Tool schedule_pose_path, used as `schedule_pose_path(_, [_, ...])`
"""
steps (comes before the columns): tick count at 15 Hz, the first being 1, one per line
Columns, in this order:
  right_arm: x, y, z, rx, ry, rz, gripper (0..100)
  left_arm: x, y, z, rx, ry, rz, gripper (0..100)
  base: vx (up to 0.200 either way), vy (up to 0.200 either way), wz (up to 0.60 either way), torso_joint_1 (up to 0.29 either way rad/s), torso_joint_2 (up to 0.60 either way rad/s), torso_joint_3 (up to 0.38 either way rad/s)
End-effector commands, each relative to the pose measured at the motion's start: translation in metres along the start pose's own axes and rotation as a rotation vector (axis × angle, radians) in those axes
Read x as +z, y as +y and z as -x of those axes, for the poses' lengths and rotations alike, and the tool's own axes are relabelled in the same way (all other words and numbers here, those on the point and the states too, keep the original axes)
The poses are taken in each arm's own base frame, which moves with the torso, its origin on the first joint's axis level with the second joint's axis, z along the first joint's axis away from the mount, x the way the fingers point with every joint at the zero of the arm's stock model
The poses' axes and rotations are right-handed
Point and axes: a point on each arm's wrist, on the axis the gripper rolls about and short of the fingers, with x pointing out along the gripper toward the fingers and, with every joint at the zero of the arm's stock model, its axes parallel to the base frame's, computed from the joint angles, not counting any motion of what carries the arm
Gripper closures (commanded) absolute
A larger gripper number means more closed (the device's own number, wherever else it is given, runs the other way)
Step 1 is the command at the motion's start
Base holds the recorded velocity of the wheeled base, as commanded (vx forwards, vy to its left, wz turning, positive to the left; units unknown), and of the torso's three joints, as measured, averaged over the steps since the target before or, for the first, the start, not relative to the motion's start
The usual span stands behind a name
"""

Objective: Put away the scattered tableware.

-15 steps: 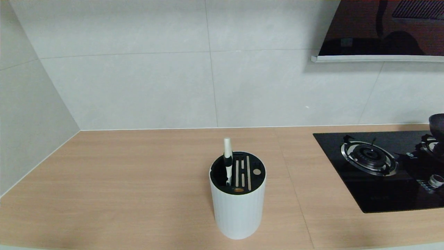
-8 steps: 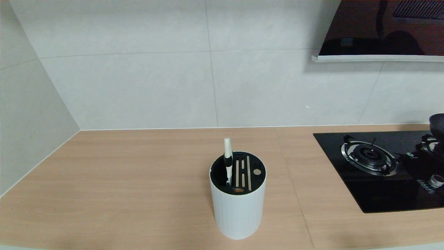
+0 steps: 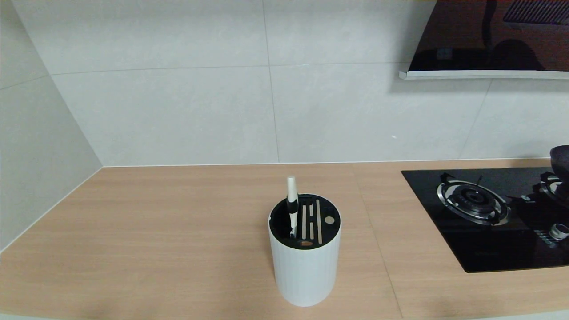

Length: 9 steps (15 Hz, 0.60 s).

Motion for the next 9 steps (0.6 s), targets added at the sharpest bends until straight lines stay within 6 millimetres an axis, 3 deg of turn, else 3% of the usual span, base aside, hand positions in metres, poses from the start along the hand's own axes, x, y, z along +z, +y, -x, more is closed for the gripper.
schedule_pose_path(1, [-0.0007, 0.0000, -0.0002, -0.001, 0.007, 0.000, 0, -0.0001, -0.0007, -0.0001, -0.030, 0.001, -0.045, 0, 0.000, 0.000, 0.00, 0.000, 0.00, 0.000])
schedule_pose_path(9, [-0.0007, 0.0003, -0.0002, 0.014, 0.007, -0.002, 0, 0.0002, -0.0007, -0.0001, -0.033, 0.000, 0.055, 0, 0.000, 0.000, 0.00, 0.000, 0.00, 0.000])
